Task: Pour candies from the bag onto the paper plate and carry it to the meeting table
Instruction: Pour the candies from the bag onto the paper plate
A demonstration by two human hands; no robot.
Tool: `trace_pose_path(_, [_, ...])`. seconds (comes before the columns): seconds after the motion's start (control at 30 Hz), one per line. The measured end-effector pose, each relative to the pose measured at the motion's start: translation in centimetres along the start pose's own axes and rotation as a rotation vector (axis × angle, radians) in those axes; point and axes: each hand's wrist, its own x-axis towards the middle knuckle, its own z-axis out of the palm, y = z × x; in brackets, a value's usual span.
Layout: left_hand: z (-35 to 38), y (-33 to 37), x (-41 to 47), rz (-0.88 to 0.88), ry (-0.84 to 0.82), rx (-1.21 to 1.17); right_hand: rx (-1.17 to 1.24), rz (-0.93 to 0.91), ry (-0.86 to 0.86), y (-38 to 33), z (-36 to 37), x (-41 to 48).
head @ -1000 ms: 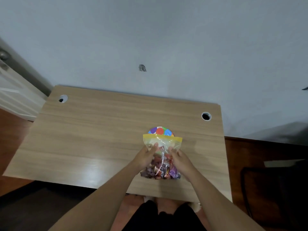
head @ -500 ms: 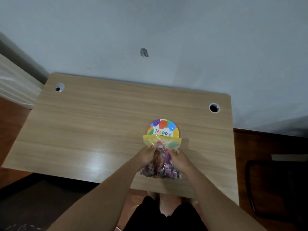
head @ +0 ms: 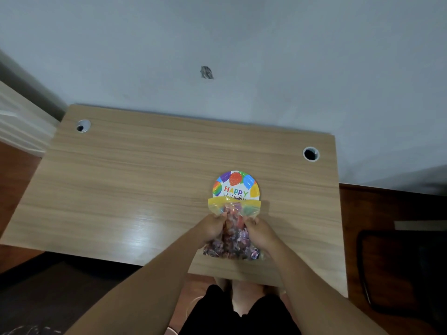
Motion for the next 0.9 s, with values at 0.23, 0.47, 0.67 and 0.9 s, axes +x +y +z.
trace_pose_path(0.23, [0.2,0.4,-1.1,-0.009,0.036,0.023,0.053,0.017,-0.012,1.3,0.4,0.9])
trace_pose_path(0.47, [0.2,0.5,-1.7,-0.021,0.032,0.042,0.053,0.062,-0.004,1.6,0.5,0.6])
trace_pose_path(0.67, [0.2,0.8,-2.2,-0.001,0.036,0.028,0.036,0.070,0.012,1.1,0.3,-0.1])
trace_pose_path(0.9, [0.0,0.9,-2.8,0.028,0.031,0.013,0.003,0.075,0.018,0.8,0.0,-0.6])
